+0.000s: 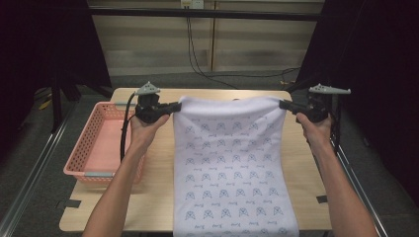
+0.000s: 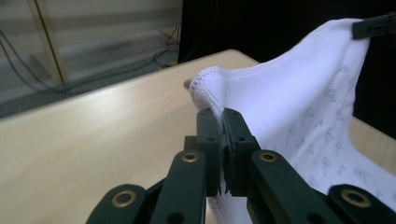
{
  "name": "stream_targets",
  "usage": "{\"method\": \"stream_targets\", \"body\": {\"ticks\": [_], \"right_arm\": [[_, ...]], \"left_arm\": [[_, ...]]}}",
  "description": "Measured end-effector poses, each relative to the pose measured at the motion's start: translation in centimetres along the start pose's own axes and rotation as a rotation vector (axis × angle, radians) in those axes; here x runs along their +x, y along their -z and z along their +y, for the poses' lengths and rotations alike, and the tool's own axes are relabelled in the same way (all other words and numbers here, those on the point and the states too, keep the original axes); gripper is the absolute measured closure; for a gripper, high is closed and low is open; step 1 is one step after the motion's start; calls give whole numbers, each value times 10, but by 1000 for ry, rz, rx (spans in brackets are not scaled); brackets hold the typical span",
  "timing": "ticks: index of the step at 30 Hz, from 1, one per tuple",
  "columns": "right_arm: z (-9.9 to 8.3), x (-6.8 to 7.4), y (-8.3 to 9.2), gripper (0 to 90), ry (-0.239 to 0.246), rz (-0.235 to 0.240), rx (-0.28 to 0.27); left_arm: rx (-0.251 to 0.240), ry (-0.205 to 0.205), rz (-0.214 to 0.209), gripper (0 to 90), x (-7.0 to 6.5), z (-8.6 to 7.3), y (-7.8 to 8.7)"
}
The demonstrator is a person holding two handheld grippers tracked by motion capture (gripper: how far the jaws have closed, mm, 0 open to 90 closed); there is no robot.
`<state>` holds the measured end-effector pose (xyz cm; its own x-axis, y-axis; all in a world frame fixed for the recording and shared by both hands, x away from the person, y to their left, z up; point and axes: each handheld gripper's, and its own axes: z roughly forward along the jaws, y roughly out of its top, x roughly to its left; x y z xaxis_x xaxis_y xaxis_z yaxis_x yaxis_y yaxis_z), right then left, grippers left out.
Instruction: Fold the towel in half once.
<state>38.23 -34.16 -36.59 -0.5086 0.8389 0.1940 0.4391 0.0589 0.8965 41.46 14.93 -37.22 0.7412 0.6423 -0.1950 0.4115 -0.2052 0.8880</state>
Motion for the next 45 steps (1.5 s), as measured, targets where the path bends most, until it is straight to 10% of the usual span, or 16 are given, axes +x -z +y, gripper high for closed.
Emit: {"method": "stream_targets", "body": {"ticks": [11,23,36,45], "right_arm": [[-62,28,53,868,-35,127,47],[-135,68,97,868,-34,178,224],[-181,75,73,866,35,164,471],[-185,76,63,870,34,136,499]], "left_arm": [[19,-10,-84,872,-52,-64,37],[191,39,-174,870,-104,-148,75],[438,33,-170,835,-107,-180,44],[422,48,-133,863,-94,-175,34]]}}
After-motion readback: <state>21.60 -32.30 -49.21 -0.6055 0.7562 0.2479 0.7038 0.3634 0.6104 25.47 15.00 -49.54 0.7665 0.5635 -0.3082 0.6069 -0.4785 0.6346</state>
